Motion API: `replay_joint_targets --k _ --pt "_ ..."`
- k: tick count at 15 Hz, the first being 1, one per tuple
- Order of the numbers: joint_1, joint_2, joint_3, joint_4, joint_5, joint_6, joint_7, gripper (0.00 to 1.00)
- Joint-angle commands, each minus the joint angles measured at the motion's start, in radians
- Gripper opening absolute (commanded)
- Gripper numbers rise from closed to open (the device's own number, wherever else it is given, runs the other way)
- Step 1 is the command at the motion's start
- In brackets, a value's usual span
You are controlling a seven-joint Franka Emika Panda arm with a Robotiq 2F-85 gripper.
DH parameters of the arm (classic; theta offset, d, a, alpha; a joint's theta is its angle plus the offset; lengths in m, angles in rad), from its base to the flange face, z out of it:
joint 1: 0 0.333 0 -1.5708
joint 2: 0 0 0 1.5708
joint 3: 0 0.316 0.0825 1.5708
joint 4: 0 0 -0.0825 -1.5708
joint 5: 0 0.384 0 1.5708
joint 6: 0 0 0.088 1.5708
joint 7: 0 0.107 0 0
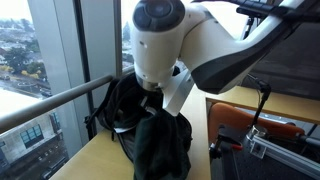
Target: Put the dark green clothing in the black bag then turn the bag to the right.
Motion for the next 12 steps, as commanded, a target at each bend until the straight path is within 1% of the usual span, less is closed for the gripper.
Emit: replay_joint_targets --k 1,5,7,9,10,11,12 --pt "-0.063 0.188 -0.015 0.172 -0.154 -0.016 0.081 0.03" --pt "-0.127 0.334 -0.007 0.297 -0.152 -0.062 0.082 0.03" --pt "-0.147 0.368 -0.001 0.341 -0.135 -0.09 0.066 0.03" --pt "-0.156 0.364 0.012 0.354 -0.115 -0.118 0.055 0.03" --pt "-0.154 0.335 0.022 0.333 -0.106 -0.131 0.047 0.35" --pt "-0.153 0.302 0.035 0.308 -0.094 -0.137 0.035 0.37" --pt "-0.147 0.239 0.055 0.254 -0.077 -0.147 0.016 0.43"
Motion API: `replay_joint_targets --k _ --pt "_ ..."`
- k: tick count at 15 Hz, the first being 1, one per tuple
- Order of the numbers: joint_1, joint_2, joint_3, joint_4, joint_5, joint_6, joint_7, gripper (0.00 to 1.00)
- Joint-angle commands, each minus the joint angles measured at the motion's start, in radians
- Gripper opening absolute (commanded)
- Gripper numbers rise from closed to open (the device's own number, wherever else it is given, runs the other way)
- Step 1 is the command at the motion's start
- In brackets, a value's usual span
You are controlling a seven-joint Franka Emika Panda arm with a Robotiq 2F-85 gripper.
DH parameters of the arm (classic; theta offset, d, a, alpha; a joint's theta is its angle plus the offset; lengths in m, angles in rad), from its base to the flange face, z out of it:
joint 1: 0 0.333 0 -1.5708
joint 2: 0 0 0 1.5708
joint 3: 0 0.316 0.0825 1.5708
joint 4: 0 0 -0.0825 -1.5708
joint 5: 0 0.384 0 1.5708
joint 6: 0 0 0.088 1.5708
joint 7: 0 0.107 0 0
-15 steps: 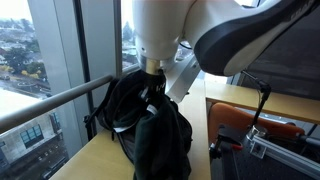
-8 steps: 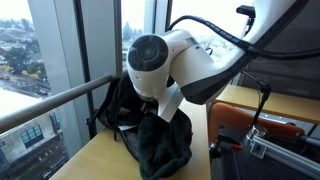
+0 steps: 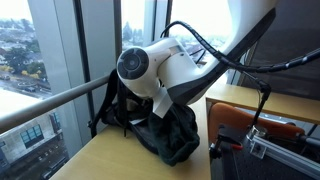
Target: Put the dark green clothing in the black bag then turn the bag to the right.
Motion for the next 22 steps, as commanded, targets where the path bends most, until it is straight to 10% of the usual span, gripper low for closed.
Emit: replay_joint_targets --k 1,8,16,22 --pt "-0.037 -0.064 0.056 -0.029 0.051 -0.004 -0.089 0.49" --pt "-0.025 -0.471 0.187 -0.406 0.343 0.077 -0.25 0.99" --pt "0.047 -0.699 0.281 -0.698 0.771 0.157 -0.365 1.0" --pt "0.045 -0.62 0.274 -0.789 0.682 0.347 -0.324 1.0"
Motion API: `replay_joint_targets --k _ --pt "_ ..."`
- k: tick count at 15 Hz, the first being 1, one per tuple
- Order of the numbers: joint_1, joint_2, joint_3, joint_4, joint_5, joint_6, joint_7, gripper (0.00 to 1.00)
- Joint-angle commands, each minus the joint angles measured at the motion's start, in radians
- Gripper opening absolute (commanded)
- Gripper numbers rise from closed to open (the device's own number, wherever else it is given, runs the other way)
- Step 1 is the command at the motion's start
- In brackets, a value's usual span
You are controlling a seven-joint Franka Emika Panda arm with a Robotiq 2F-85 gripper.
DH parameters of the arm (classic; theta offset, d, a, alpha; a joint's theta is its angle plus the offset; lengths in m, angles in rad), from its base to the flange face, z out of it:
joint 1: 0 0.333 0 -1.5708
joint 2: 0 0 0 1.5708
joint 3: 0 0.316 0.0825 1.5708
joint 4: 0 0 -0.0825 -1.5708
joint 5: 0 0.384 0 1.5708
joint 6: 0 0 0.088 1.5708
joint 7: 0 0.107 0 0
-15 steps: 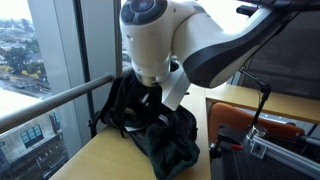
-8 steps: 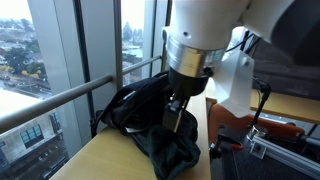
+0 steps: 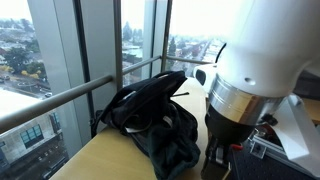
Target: Put the dark green clothing in the black bag then turn the bag to the right.
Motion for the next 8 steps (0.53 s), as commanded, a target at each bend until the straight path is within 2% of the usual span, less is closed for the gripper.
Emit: replay_joint_targets --k 1,4,7,8 --pt "-0.008 0.061 -0.014 -0.018 -0.103 0.112 0.02 1.0" --pt "0.001 0.156 -0.049 0.011 -0.236 0.167 0.06 1.0" --pt "0.01 0.259 -0.096 0.059 -0.322 0.206 0.055 1.0" --pt "-0.011 0.293 -0.096 0.081 -0.358 0.216 0.051 1.0"
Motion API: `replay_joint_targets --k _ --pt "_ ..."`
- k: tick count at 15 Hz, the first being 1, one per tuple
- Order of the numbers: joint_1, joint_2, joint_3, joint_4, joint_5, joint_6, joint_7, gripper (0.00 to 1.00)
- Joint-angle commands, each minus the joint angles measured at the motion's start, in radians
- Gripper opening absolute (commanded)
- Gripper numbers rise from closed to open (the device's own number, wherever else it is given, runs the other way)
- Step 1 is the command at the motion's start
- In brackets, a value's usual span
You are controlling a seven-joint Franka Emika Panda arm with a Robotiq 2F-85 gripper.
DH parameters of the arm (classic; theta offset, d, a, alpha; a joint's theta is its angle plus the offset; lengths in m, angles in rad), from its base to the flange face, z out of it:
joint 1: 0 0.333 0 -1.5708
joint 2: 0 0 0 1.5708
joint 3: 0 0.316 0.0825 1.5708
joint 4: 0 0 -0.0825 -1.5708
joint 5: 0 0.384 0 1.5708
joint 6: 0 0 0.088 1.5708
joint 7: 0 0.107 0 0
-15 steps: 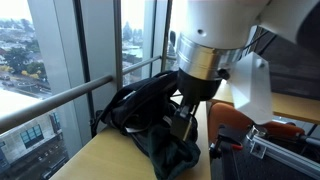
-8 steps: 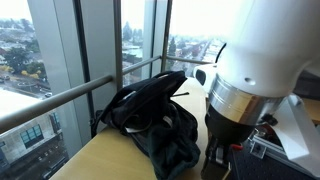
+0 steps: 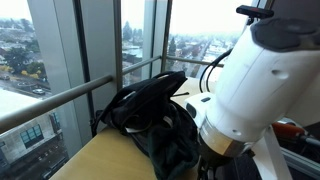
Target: Put the dark green clothing in the black bag then turn the bag to the right.
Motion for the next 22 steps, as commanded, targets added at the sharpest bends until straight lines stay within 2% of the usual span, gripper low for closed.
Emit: replay_joint_targets --k 1,4,6,7,8,11,17,19,22 --pt "-0.006 0.138 -0.048 0.097 -0.109 0.045 -0.005 1.0" --pt "-0.003 0.195 -0.071 0.161 -0.165 0.034 -0.021 1.0" --pt "0.034 0.227 -0.102 0.204 -0.164 0.026 -0.035 1.0" --pt "0.039 0.239 -0.108 0.219 -0.165 0.028 -0.04 0.75" --pt "0.046 0.249 -0.112 0.233 -0.165 0.026 -0.042 0.74" --pt "0.061 0.283 -0.13 0.268 -0.165 0.028 -0.053 0.49" --pt "0.069 0.313 -0.154 0.286 -0.15 0.024 -0.07 0.05" --pt "0.075 0.25 -0.163 0.257 -0.159 0.004 -0.066 0.0" --pt "0.076 0.09 -0.2 0.223 -0.219 -0.06 -0.063 0.01"
